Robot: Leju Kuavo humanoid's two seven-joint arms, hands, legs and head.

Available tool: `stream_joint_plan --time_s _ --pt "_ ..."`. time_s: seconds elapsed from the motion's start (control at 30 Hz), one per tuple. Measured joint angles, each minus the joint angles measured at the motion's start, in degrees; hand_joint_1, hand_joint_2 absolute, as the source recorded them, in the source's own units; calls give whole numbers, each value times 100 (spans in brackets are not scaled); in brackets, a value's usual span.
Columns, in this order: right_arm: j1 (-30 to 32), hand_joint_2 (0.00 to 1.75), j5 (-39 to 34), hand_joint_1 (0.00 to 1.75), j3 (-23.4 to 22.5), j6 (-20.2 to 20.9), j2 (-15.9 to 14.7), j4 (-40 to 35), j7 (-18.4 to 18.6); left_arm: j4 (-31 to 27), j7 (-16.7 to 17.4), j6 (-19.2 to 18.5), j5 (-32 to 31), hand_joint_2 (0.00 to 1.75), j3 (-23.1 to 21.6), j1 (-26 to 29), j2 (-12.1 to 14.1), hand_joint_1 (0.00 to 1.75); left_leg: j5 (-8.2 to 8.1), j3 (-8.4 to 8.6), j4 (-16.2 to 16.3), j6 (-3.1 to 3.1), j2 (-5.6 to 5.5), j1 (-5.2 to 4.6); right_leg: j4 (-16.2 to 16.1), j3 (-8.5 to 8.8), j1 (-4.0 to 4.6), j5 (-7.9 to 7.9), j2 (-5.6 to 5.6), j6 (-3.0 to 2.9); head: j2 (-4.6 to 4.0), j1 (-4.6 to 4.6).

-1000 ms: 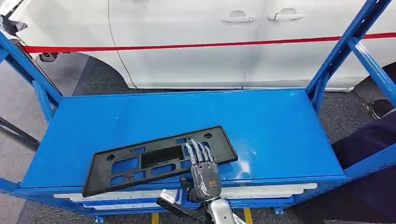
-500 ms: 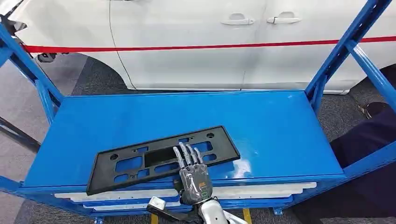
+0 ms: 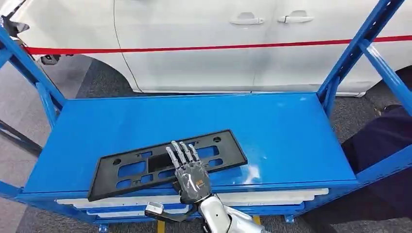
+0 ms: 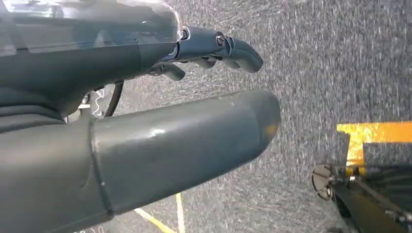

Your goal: Take the parts from the cabinet and place them on the table.

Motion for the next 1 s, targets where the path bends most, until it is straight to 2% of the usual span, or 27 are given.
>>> stream_joint_plan --time_s 0.03,0.07,0.13,0.17,0.2,0.23,0.27,0.33,0.37,0.4,0.5,0.53,0.57,0.6,0.67,0.7,0.73,0.77,0.83,0.87,0.9,0.93,1.0 --pt "-37 175 0 0 20 0 7 46 0 0 15 -6 -11 0 0 0 9 0 -57 -31 61 -27 3 29 -49 22 -47 37 -23 -53 0 -2" --pt "-77 175 2 0 20 0 9 75 0 0 20 -15 -18 0 0 4 0 0 -202 -101 242 -49 7 21 -65 26 -46 45 -24 -79 0 -4" --pt "-163 175 0 0 20 0 13 127 -26 0 31 -22 -46 0 0 -2 7 0 -648 -476 1066 -93 7 35 -62 12 -39 49 -42 -102 0 -4" --pt "-186 175 0 0 20 0 7 156 -57 0 28 -26 -57 0 0 1 9 0 -807 -673 1501 -111 7 35 -60 9 -33 48 -47 -103 0 -2" --pt "-193 175 0 0 20 0 0 178 -70 0 31 -28 -59 0 0 7 9 0 -831 -782 1737 -123 8 35 -58 10 -30 45 -51 -107 0 -4" --pt "-196 175 0 0 20 0 0 200 -88 0 31 -35 -59 0 0 19 9 0 -718 -758 1675 -122 8 35 -55 14 -30 44 -49 -107 0 -2" --pt "-206 175 0 0 16 0 0 215 -127 0 31 -35 -61 0 0 23 9 0 -493 -613 1361 -113 8 36 -49 19 -31 41 -43 -106 0 -4" --pt "-244 175 0 0 5 0 0 234 -153 0 31 -37 -74 0 0 10 9 0 14 -128 356 -69 10 36 -38 44 -31 16 -36 -77 0 -4" --pt "-266 175 0 0 -4 0 -4 243 -135 0 28 -42 -79 0 0 10 11 0 -30 4 99 -33 8 20 -32 38 -14 5 -36 -56 0 -2" --pt "-290 175 -2 0 -11 0 -20 254 -105 0 26 -44 -105 0 0 4 11 0 -47 36 -19 -14 3 -10 4 9 10 -6 -33 -22 0 -2" --pt "-306 175 -7 0 -26 0 -66 291 -35 0 15 -44 -120 0 0 0 11 0 -34 8 5 65 -1 -22 -48 17 1 25 -35 68 0 -2" --pt "-310 175 -15 0 -39 0 -78 293 -26 0 17 -44 -122 0 0 7 9 0 4 36 -60 121 17 33 -15 10 -5 -27 -28 108 0 -2" --pt "-320 175 -15 0 -57 0 -90 293 -26 0 15 -44 -125 0 0 12 9 0 13 42 -74 139 20 23 128 -45 -10 -137 -38 132 0 0" --pt "-330 175 -15 0 -70 0 -103 300 -28 0 15 -44 -125 0 0 4 9 0 15 35 -72 185 27 24 451 -196 -9 -342 -36 146 0 -2" --pt "-323 175 -15 0 -81 0 -133 322 -20 0 15 -44 -127 0 0 0 11 0 11 22 -69 202 29 18 1357 -637 -17 -752 -36 171 0 -2" --pt "-313 175 -15 37 -87 0 -155 335 -18 0 15 -44 -127 0 0 0 18 0 10 22 -64 204 28 16 1692 -808 -17 -818 -36 179 0 -2" --pt "-306 175 -15 127 -92 0 -175 346 -11 0 17 -44 -127 0 0 0 17 0 7 27 -57 207 26 16 1712 -831 -18 -735 -37 179 0 0" --pt "-305 175 -15 159 -96 0 -195 348 -15 0 24 -44 -129 0 0 1 17 0 -2 32 -49 207 22 17 1487 -739 -20 -542 -37 172 0 -2" --pt "-301 175 -15 161 -154 0 -205 363 -148 0 28 -46 -135 0 0 7 17 0 -28 59 -25 182 14 16 490 -264 -24 -2 -39 128 0 -2" --pt "-281 175 -15 164 -221 0 -205 374 -270 0 31 -48 -140 0 0 7 17 0 -42 62 -23 161 13 17 62 -82 -16 78 -39 84 0 0" --pt "-250 175 -15 162 -317 0 -201 383 -396 0 31 -50 -162 0 0 -2 17 0 -61 46 14 128 5 -28 -22 -41 19 52 -40 75 0 -2" --pt "-206 175 -15 161 -447 0 -199 385 -497 0 31 -52 -168 0 0 -5 20 0 -47 44 -7 98 0 -18 -10 -56 18 59 -38 61 0 -2" --pt "-195 175 -15 161 -463 0 -199 385 -527 0 31 -52 -168 0 0 -4 18 0 -46 46 -8 91 0 -18 -10 -58 21 59 -37 59 0 -4"
